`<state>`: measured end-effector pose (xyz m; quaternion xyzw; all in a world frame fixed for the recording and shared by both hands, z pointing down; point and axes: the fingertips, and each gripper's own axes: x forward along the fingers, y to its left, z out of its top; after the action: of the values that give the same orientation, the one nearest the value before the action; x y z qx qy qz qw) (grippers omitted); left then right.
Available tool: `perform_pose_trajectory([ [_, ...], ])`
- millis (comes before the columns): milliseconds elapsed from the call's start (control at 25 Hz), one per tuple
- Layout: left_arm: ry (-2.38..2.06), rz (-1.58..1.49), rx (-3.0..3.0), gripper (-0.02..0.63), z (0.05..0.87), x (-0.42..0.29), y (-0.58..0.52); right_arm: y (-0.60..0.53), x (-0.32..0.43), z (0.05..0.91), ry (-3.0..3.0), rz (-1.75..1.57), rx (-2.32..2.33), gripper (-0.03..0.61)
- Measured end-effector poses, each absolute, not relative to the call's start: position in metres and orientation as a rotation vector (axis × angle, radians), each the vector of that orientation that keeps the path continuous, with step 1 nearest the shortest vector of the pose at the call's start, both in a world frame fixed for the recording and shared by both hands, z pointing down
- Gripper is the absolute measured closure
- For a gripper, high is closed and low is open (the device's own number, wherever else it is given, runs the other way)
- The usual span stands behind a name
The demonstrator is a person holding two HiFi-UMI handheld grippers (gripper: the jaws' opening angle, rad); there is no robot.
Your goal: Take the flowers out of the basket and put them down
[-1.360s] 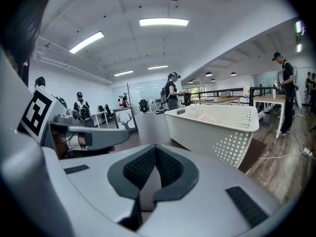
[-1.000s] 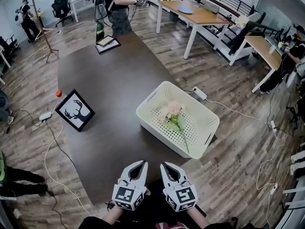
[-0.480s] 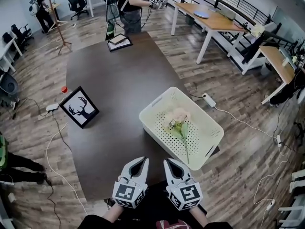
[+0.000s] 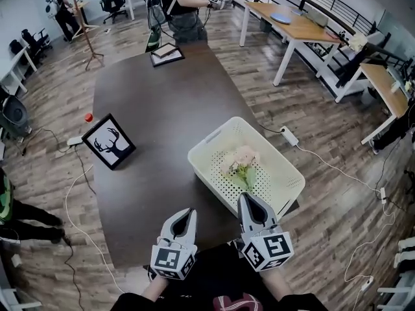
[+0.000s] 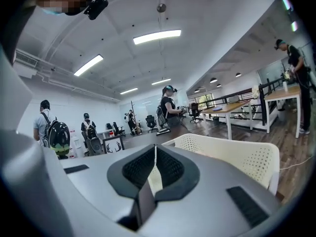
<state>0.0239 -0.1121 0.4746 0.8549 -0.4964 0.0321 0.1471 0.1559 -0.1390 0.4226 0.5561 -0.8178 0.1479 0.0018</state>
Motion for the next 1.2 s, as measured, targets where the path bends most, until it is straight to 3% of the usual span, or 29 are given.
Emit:
perform_pose_trajectory([
  [600, -1.543, 0.090, 2.393, 0.604, 0.481, 0.016, -0.116, -0.200, 0.193, 0.459, -2.438, 0.512, 1.689, 0.429],
  [880, -1.567, 0.124, 2.403, 0.604, 0.482, 0.017, -0.121, -0.222, 0.189, 0.488, -2.402, 0.604, 1.580, 0.311],
  [1200, -1.578, 0.129, 2.378, 0.604, 0.487, 0.016, -0.126, -0.238, 0.190, 0.528, -2.262, 0.689, 1.441, 0.268],
])
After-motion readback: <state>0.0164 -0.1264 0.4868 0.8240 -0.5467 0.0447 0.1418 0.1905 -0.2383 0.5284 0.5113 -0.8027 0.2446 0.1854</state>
